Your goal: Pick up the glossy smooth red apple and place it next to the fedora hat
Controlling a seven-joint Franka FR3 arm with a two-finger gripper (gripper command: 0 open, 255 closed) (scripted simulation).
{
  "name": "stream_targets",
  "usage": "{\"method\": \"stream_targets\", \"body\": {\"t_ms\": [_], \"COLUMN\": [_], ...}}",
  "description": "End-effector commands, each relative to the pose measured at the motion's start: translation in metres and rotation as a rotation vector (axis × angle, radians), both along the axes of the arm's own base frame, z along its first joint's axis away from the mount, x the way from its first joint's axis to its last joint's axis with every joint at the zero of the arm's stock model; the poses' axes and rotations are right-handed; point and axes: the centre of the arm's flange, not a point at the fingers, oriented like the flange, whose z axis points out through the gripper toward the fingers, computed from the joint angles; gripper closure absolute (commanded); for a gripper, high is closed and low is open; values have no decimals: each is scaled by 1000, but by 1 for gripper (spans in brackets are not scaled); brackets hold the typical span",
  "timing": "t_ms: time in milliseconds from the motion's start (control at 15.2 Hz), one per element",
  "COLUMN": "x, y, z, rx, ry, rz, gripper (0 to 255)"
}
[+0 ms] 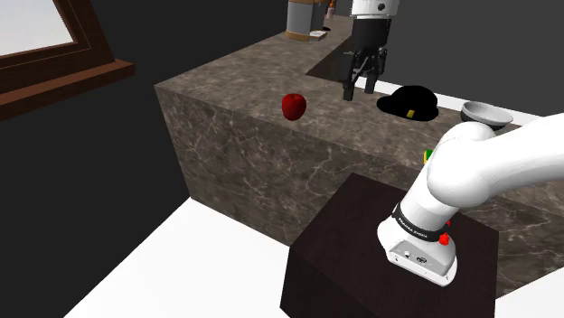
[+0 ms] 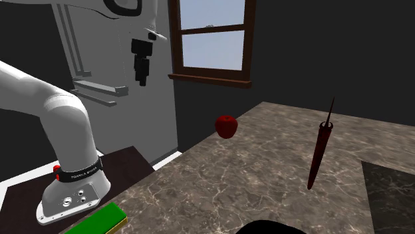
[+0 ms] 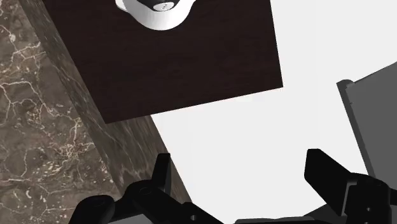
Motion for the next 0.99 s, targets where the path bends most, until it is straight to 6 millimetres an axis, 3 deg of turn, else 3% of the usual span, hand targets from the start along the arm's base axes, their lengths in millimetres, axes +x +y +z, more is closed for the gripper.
{"method": "stream_targets", "body": {"t_ms": [0,462,924], "x": [0,82,158], "y": [0,-22,-59], "z": [0,-29,-57], "rx": [0,-18,-36], "ry": [0,-3,-6], "rz": [0,-186,-371], "gripper": [0,0,0]}}
